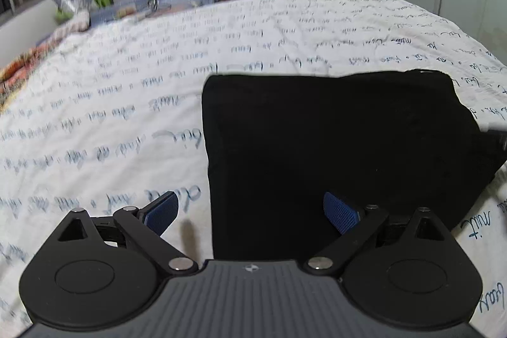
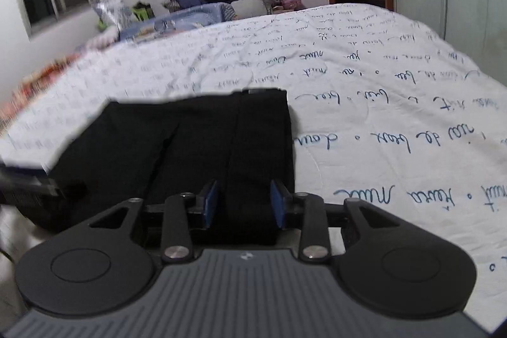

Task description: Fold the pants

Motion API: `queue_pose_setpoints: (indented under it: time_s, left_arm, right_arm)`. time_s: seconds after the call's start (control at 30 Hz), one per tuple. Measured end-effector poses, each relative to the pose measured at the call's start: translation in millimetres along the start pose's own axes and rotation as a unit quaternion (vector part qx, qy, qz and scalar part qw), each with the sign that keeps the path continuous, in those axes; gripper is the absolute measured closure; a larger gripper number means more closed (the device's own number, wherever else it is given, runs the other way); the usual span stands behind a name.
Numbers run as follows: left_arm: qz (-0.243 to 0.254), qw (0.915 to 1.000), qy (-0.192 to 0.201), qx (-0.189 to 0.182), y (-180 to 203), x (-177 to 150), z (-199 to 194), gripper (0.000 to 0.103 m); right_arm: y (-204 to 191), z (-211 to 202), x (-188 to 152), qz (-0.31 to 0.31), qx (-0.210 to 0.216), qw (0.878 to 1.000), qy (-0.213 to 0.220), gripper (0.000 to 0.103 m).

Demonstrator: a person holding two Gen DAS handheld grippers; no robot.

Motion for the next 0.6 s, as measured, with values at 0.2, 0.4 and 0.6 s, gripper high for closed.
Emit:
queue_pose_setpoints:
  time_s: [0.2,0.4,0.6]
  left_arm:
    - [-0.005,0.9998,0.018,-0.004,-0.2,46.0,12.8,0.004]
    - [0.003,0.9996,0.015,0.022,-8.3,78.2,56.8,0.004]
    - [-0.048,0.9981,-0.011,0.036,-35.6,86.9,95.1,0.004]
  right_arm:
    - [-0.8,24.7,51.5,-0.052,-0.023,0.998,0.025,0.071]
    - [19.9,82.0,66.8,0.017,-0.001,1.0,-0.025,0.076]
    - [20.2,96.7,73.9,-0.004,0.0,1.0,-0.024,0.091]
Point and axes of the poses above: each gripper's, at about its wrist camera, not at the fingertips, and z roughly the way its jaws point, y to its right, x to its top, the point moved 8 cm from there along z, roughly the way its jaws point, and after that the axes turned 7 degrees about -x, right-handed, at the moved point
